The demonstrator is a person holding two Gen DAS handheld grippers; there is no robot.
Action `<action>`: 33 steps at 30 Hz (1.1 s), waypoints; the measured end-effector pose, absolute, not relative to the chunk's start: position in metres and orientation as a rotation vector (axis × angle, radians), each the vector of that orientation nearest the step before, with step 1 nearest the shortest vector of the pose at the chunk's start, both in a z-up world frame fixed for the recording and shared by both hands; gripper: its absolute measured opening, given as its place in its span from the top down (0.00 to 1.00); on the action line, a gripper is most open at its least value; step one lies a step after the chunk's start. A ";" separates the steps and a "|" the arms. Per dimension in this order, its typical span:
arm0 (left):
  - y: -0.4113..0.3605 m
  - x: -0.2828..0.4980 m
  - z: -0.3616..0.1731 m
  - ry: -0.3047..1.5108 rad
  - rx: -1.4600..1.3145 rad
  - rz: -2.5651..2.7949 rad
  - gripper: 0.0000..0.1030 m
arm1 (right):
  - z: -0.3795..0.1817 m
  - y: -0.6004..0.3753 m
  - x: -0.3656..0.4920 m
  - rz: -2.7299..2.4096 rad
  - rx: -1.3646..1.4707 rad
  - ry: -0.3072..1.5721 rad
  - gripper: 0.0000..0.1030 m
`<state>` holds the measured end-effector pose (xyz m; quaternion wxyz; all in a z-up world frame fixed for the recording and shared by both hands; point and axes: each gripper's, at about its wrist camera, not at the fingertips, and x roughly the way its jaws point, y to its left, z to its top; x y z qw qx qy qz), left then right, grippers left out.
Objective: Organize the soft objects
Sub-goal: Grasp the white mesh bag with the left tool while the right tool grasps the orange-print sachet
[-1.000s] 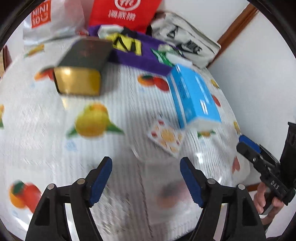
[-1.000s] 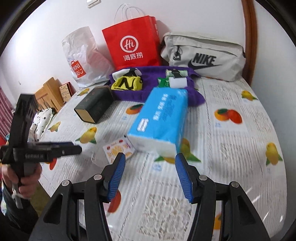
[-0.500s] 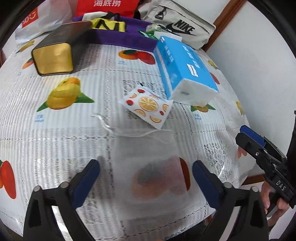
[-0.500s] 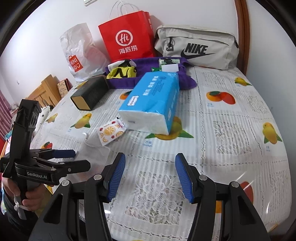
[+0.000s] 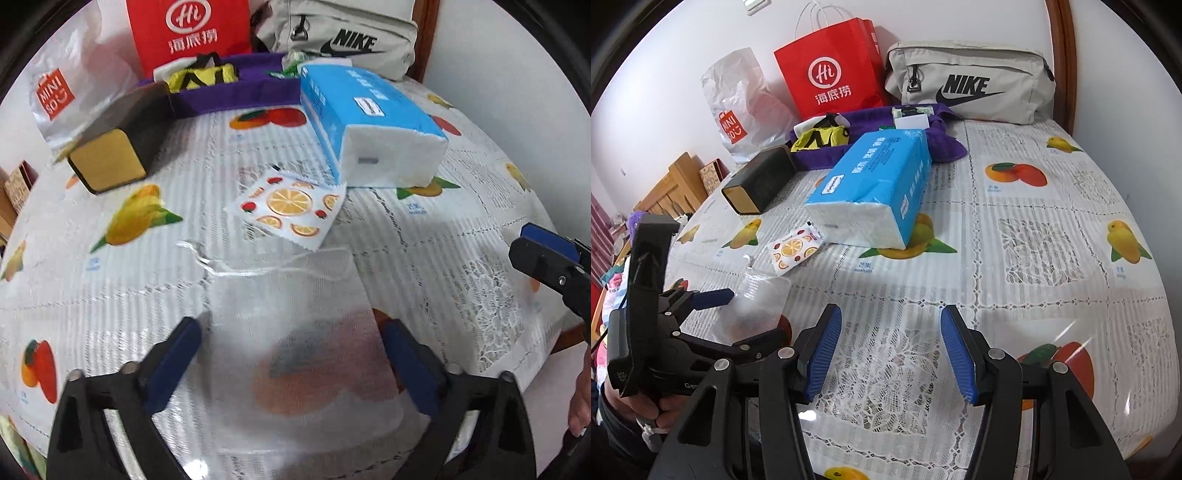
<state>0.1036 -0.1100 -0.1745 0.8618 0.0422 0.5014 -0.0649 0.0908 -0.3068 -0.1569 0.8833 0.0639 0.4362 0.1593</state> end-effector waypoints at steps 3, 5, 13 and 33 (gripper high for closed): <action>-0.098 0.103 -0.168 1.025 0.076 -0.132 0.39 | -0.159 -0.301 0.090 0.339 0.125 0.917 0.46; -0.087 0.104 -0.166 1.008 0.064 -0.130 0.62 | -0.161 -0.295 0.091 0.346 0.119 0.925 0.46; -0.037 0.111 -0.165 1.013 -0.066 -0.152 0.92 | -0.163 -0.258 0.103 0.406 0.070 0.941 0.46; 0.059 0.137 -0.169 0.976 -0.205 -0.078 0.92 | -0.179 -0.140 0.167 0.395 0.079 0.937 0.38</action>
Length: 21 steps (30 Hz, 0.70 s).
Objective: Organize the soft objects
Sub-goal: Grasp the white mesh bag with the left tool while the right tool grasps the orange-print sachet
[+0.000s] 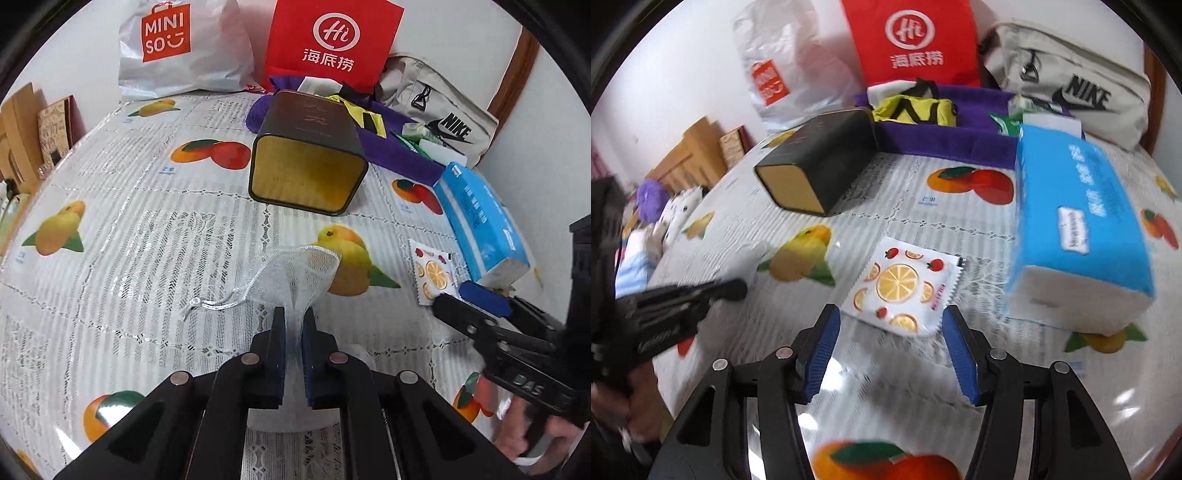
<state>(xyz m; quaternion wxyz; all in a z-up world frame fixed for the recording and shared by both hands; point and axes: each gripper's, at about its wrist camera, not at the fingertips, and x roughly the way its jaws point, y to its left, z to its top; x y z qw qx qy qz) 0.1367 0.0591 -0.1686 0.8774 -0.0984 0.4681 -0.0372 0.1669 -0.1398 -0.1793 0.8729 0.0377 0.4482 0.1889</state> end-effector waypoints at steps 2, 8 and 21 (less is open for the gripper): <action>0.062 0.137 -0.170 0.974 -0.220 -0.096 0.92 | -0.179 -0.135 0.167 0.354 0.077 0.920 0.33; 0.069 0.137 -0.171 0.972 -0.252 -0.130 0.92 | -0.183 -0.112 0.178 0.233 0.026 0.917 0.27; 0.072 0.134 -0.171 0.961 -0.268 -0.134 0.92 | -0.184 -0.127 0.174 0.275 -0.066 0.902 0.62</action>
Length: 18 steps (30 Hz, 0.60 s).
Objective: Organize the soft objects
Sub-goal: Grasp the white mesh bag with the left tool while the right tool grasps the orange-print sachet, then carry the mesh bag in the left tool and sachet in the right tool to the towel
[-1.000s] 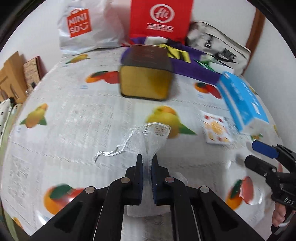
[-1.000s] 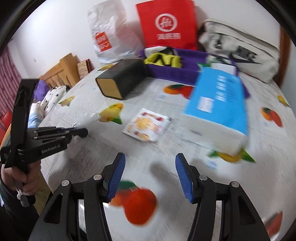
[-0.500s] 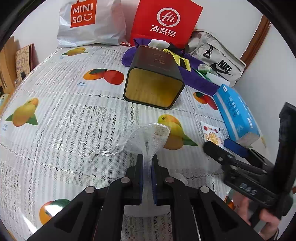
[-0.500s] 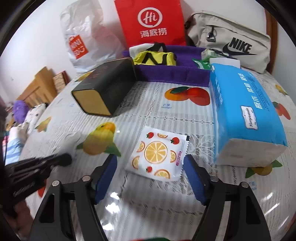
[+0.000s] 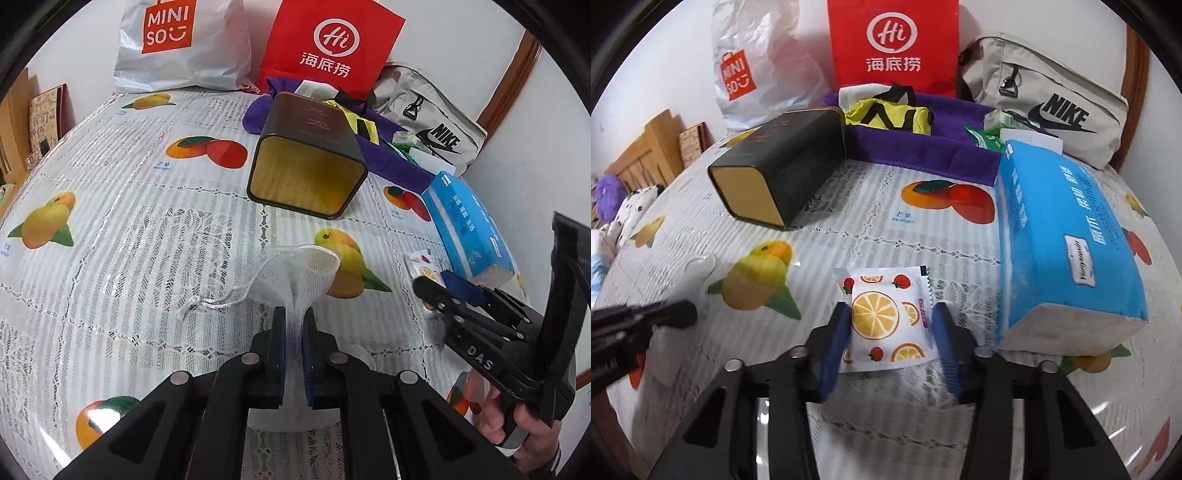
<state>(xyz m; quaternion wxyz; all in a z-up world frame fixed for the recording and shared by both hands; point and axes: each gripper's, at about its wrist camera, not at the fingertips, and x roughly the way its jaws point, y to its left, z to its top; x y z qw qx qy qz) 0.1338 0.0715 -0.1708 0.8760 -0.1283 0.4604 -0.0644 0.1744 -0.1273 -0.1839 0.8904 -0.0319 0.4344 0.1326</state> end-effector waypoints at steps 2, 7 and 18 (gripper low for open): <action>0.071 0.132 -0.171 0.961 -0.264 -0.129 0.92 | -0.184 -0.131 0.169 0.302 -0.069 0.896 0.63; 0.067 0.129 -0.169 0.962 -0.249 -0.113 0.92 | -0.182 -0.144 0.152 0.370 -0.057 0.891 0.75; 0.043 0.126 -0.168 0.956 -0.181 -0.113 0.92 | -0.178 -0.206 0.109 0.323 -0.001 0.911 0.82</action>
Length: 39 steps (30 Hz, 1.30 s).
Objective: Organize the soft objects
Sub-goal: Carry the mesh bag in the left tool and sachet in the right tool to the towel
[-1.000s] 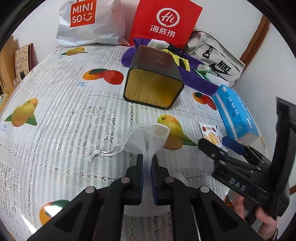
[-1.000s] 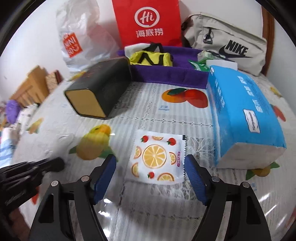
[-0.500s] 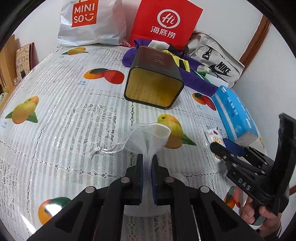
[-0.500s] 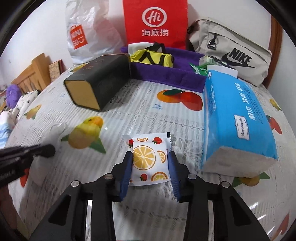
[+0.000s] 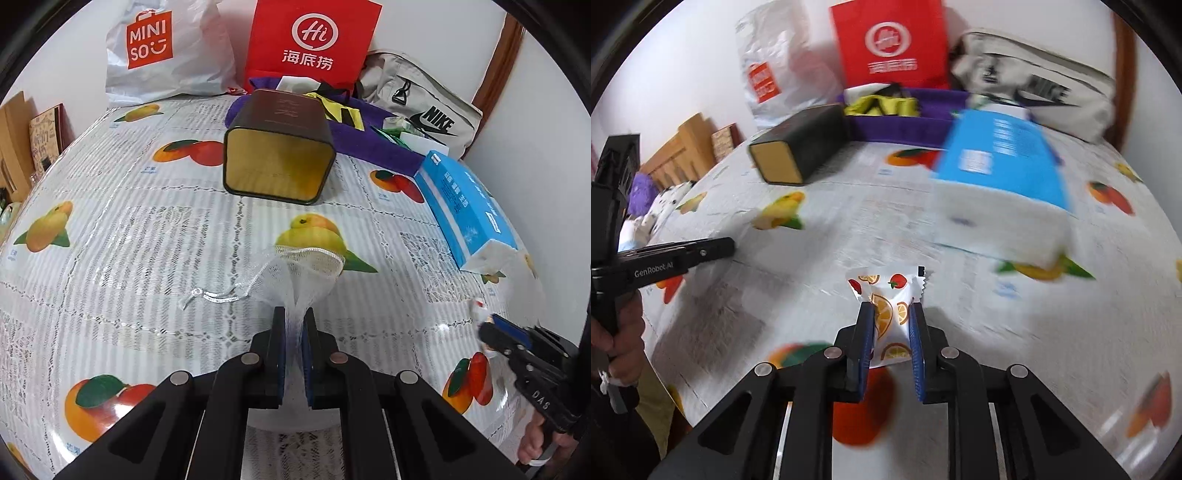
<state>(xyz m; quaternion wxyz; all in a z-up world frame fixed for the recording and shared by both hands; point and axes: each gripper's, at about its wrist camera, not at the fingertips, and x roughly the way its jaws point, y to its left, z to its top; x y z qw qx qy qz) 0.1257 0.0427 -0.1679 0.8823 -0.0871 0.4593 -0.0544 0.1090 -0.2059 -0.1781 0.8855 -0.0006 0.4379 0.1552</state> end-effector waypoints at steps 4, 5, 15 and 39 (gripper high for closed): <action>0.043 0.130 -0.168 0.956 -0.201 -0.123 0.93 | -0.175 -0.228 0.104 0.276 0.004 0.898 0.82; 0.042 0.130 -0.168 0.956 -0.199 -0.123 0.93 | -0.175 -0.230 0.105 0.270 0.006 0.899 0.82; 0.039 0.132 -0.159 0.969 -0.207 -0.120 0.93 | -0.179 -0.235 0.112 0.286 0.048 0.920 0.82; 0.053 0.158 -0.095 0.896 -0.234 -0.091 0.93 | -0.109 -0.231 0.139 0.338 0.056 0.821 0.82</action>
